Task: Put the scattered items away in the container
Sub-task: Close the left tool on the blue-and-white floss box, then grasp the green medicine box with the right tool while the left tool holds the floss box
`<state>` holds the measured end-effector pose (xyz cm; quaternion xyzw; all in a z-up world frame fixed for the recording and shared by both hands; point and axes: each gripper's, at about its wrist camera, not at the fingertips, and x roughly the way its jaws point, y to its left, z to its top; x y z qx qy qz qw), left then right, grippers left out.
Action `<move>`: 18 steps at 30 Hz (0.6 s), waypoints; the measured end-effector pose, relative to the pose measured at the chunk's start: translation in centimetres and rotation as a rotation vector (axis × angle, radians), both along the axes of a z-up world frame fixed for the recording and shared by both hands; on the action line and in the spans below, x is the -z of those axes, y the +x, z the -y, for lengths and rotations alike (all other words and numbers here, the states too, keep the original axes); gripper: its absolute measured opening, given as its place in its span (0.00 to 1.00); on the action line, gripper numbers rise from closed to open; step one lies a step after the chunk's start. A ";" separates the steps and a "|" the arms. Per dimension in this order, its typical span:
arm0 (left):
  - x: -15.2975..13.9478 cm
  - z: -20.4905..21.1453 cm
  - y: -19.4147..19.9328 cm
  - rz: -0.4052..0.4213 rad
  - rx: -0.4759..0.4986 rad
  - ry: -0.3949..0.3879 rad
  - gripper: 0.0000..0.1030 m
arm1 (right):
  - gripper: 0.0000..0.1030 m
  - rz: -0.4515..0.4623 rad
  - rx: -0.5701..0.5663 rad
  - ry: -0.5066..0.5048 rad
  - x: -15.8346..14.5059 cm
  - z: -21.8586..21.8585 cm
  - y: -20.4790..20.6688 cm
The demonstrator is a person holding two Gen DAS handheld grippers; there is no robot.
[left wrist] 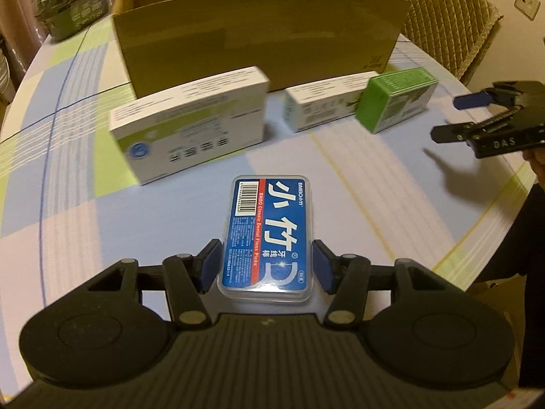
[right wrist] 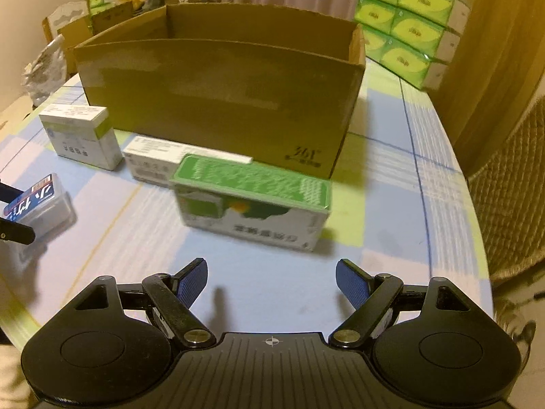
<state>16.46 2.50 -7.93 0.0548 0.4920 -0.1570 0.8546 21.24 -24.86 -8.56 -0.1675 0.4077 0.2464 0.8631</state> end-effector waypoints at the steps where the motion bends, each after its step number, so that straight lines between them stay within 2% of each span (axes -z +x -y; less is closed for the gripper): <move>1: -0.1 0.4 0.2 0.000 0.001 0.001 0.50 | 0.78 0.008 -0.031 -0.006 0.0 0.1 0.4; 6: -0.3 2.2 1.0 0.008 0.003 0.001 0.50 | 0.78 0.023 -0.159 -0.040 0.2 0.0 2.2; 13: -0.4 4.2 1.9 0.007 0.019 0.005 0.50 | 0.78 0.002 -0.298 0.057 0.8 0.3 4.9; 18: -0.3 4.7 2.2 0.005 0.019 0.007 0.50 | 0.78 -0.018 -0.351 0.061 0.8 0.2 4.9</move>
